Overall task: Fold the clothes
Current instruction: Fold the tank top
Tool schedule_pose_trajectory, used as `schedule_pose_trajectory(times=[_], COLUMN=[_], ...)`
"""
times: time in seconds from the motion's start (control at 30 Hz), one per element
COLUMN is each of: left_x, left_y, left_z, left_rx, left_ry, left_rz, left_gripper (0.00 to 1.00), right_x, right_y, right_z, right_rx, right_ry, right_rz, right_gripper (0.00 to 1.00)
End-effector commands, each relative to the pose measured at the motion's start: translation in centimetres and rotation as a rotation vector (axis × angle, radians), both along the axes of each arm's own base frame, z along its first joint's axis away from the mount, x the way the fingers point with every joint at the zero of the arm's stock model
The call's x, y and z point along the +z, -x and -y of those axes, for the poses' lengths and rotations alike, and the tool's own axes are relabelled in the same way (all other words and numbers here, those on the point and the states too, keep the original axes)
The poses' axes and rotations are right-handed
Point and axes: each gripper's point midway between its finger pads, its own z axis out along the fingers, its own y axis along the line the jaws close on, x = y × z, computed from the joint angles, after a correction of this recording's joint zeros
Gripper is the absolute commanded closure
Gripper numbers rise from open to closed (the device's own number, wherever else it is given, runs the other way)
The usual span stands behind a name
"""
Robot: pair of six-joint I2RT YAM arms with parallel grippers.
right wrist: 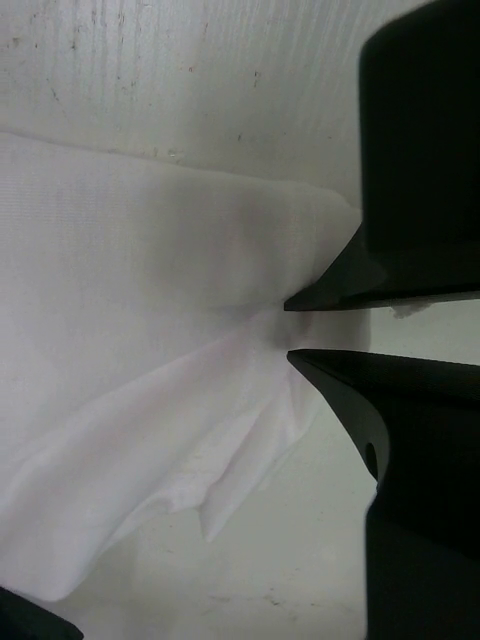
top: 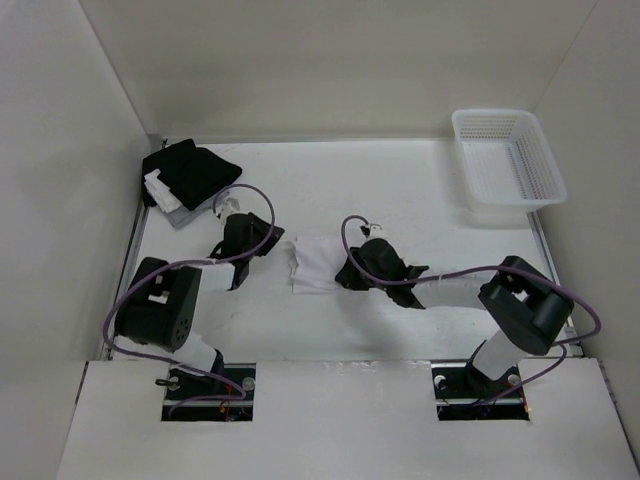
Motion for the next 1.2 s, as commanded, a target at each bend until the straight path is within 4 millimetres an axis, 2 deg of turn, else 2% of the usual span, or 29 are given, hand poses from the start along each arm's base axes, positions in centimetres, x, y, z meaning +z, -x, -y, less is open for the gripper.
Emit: schedule_pose_trajectory(times=[0.0, 0.1, 0.17, 0.27, 0.33, 0.37, 0.43, 0.63, 1.0, 1.17], left_x=[5.5, 6.8, 6.1, 4.3, 3.3, 2.9, 2.2, 1.2, -0.5, -0.6], left_y=[0.3, 3.5, 5.7, 8.4, 9.3, 9.6, 10.0, 9.7, 11.1, 12.3], left_z=[-0.5, 2.3, 3.8, 3.2, 2.3, 2.1, 2.2, 3.7, 3.8, 4.0], left_rx=[0.034, -0.067, -0.126, -0.118, -0.099, -0.1, -0.12, -0.19, -0.237, -0.269], left_ry=[0.024, -0.003, -0.053, -0.138, -0.189, -0.204, -0.214, -0.21, -0.19, -0.156], left_rz=[0.16, 0.185, 0.156, 0.111, 0.104, 0.1, 0.088, 0.09, 0.044, 0.041], left_gripper=[0.8, 0.83, 0.83, 0.78, 0.7, 0.67, 0.63, 0.61, 0.9, 0.94], right_x=[2.7, 4.7, 6.0, 7.1, 7.2, 7.3, 7.3, 5.8, 3.4, 3.2], right_y=[-0.4, -0.3, -0.3, -0.6, -1.2, -1.6, -2.8, -5.8, -8.2, -8.8], right_z=[0.0, 0.1, 0.0, -0.3, -0.7, -1.0, -1.4, -1.9, -1.1, -0.8], right_rx=[-0.003, -0.002, 0.001, 0.013, 0.019, 0.022, 0.015, -0.025, -0.092, -0.128], right_ry=[-0.047, -0.079, -0.098, -0.112, -0.11, -0.112, -0.11, -0.113, -0.114, -0.146], right_rz=[0.062, 0.09, 0.11, 0.13, 0.131, 0.133, 0.137, 0.122, 0.081, 0.075], right_gripper=[0.71, 0.67, 0.67, 0.71, 0.83, 0.88, 0.92, 0.89, 0.87, 0.87])
